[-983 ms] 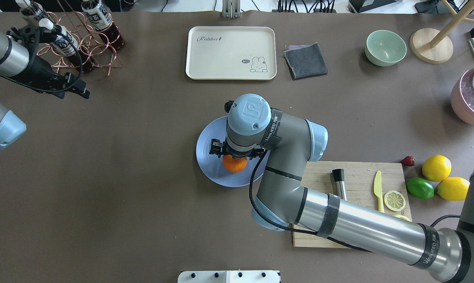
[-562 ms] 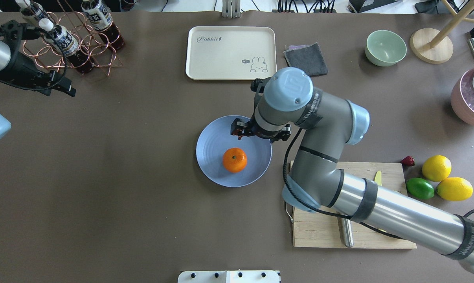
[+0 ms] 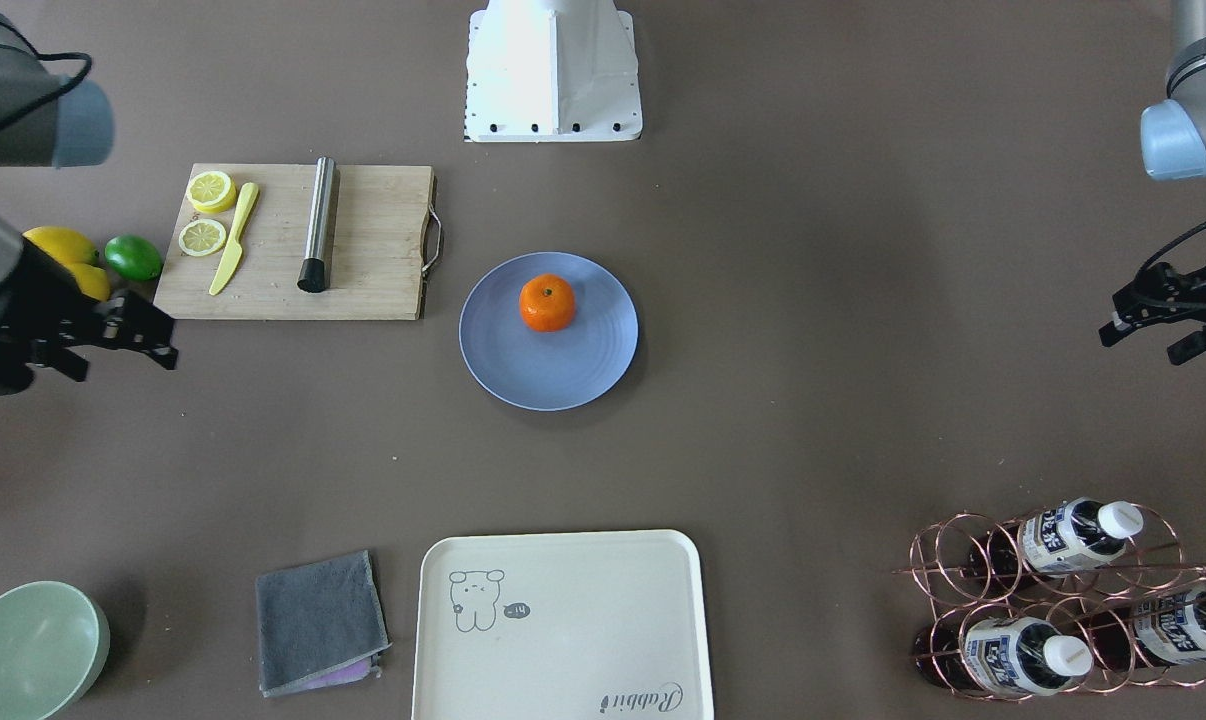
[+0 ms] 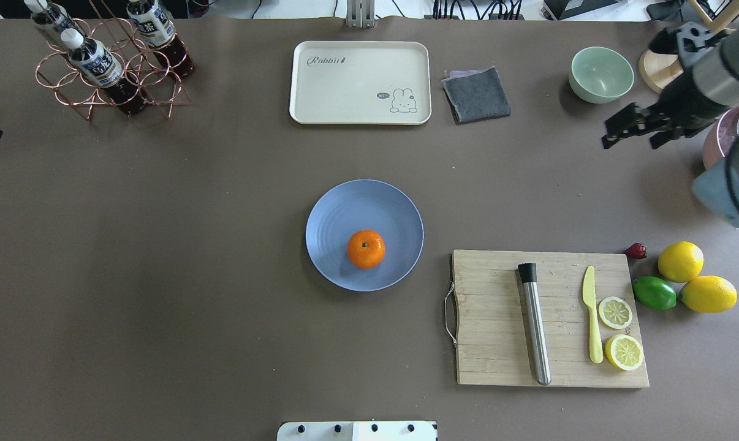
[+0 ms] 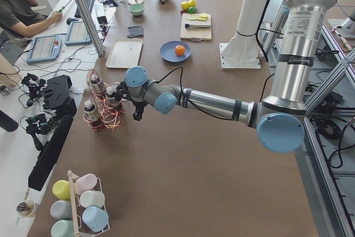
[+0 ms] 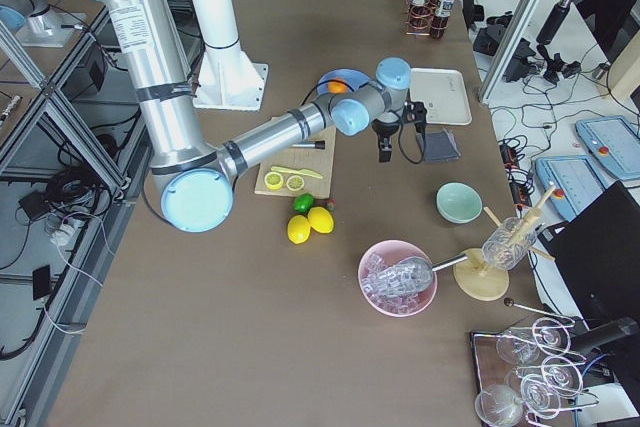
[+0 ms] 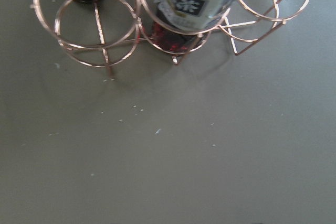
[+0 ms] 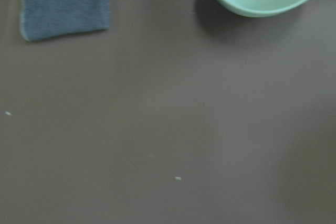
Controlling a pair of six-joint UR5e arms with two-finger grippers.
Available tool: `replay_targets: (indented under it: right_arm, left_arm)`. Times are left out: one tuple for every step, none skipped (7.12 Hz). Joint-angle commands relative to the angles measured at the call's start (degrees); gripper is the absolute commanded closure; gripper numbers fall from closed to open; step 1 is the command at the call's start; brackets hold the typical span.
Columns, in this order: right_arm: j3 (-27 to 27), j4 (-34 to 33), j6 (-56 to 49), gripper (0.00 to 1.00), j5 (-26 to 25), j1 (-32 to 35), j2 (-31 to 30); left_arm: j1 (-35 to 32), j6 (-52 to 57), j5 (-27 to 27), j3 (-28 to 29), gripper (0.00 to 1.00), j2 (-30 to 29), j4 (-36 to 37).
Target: Pick orange to plate
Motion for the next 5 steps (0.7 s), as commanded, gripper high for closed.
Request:
replay_targets:
  right_arm:
    - [-2.14,-1.99,-27.32,0.0,2.53,14.68,-11.8]
    - [-3.37,-6.27,-36.56,0.0,2.44,18.57,-12.8]
    - [-5.82,-8.32,-42.22,0.0,1.92,21.57,-12.81]
    - [-7.67,-8.42,-44.46,0.0,1.92,23.95,-12.81]
    - [-9.08,-8.08,-44.48,0.0,1.74,24.5,-12.72]
  left_arm:
    - [-8.15,16.01,-1.04,-0.26,0.04,2.17,11.54]
    - [-9.84,16.5,-0.08,-0.17,0.03,5.05,13.33]
    - [-10.2,18.68,2.02,0.09,0.03,5.42,13.7]
    - [-10.2,19.31,2.21,0.09,0.03,5.78,13.7]
    - [-10.2,19.32,2.22,-0.17,0.03,5.95,13.7]
